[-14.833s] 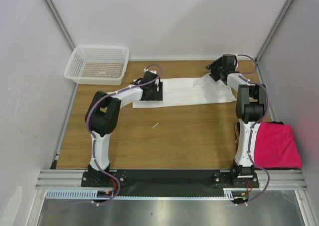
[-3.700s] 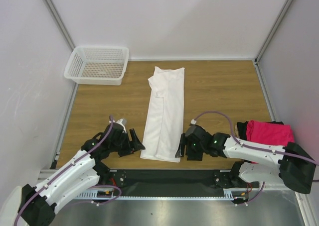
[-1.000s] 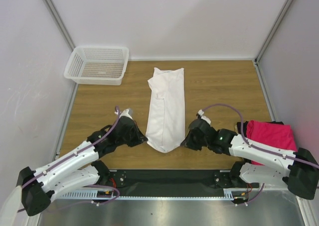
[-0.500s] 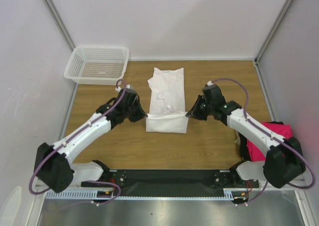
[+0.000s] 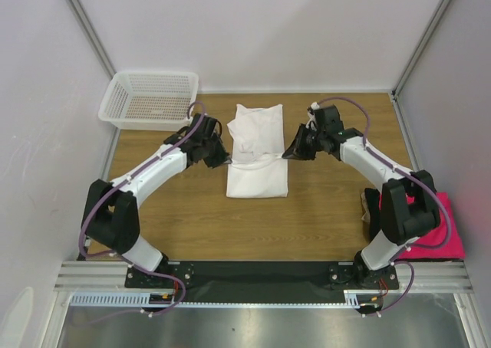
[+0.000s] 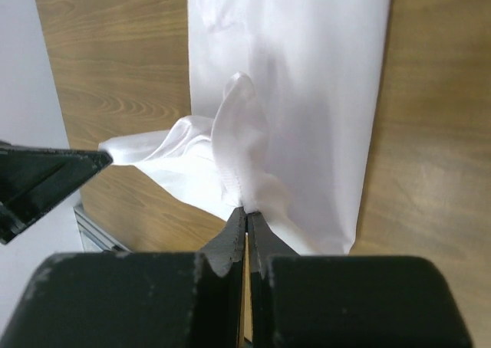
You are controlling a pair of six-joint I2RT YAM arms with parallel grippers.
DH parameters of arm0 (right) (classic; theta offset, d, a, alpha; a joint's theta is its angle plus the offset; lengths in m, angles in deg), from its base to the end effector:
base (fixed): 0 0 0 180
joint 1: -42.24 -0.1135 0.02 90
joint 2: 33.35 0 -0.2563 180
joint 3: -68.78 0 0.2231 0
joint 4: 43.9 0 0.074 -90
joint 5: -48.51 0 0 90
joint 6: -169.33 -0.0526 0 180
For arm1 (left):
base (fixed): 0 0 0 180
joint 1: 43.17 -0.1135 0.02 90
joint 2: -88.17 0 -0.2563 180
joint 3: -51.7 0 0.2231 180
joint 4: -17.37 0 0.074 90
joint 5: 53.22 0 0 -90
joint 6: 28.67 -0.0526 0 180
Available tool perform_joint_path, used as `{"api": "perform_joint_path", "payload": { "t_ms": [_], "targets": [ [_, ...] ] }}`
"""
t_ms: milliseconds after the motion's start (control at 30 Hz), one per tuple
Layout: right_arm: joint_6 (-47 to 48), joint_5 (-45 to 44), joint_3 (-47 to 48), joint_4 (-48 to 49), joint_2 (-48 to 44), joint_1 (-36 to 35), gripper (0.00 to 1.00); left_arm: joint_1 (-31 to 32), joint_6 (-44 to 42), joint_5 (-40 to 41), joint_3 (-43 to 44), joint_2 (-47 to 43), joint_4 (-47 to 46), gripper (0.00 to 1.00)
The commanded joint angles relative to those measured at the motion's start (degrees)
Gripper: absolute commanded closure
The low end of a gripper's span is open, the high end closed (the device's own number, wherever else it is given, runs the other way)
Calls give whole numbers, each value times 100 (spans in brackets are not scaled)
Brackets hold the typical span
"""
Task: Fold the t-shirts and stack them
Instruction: Fold the tshirt
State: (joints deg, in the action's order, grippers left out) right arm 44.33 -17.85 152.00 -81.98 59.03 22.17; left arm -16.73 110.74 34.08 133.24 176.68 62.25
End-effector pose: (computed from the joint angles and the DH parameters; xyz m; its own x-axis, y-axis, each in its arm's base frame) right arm 0.3063 0.1344 0.2444 -0.8919 0.2336 -0.3873 -0.0714 0.7728 0.6306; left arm 0.2791 -0.1416 0.2431 -0.8157 -0.4415 -0.3738 -0.2284 0.8394 -0.4932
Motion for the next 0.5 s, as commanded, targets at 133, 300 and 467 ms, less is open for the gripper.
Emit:
{"api": "perform_joint_path", "payload": {
  "t_ms": [133, 300, 467],
  "targets": [
    [855, 413, 1034, -99, 719, 153, 100, -200, -256, -328, 789, 658, -282, 99],
    [855, 466, 1219, -143, 1045, 390, 100, -349, -239, -336, 1035, 957, -300, 100],
    [960, 475, 1395, -195, 1440, 522, 100, -411, -204, -407, 1159, 1308, -370, 100]
  ]
}}
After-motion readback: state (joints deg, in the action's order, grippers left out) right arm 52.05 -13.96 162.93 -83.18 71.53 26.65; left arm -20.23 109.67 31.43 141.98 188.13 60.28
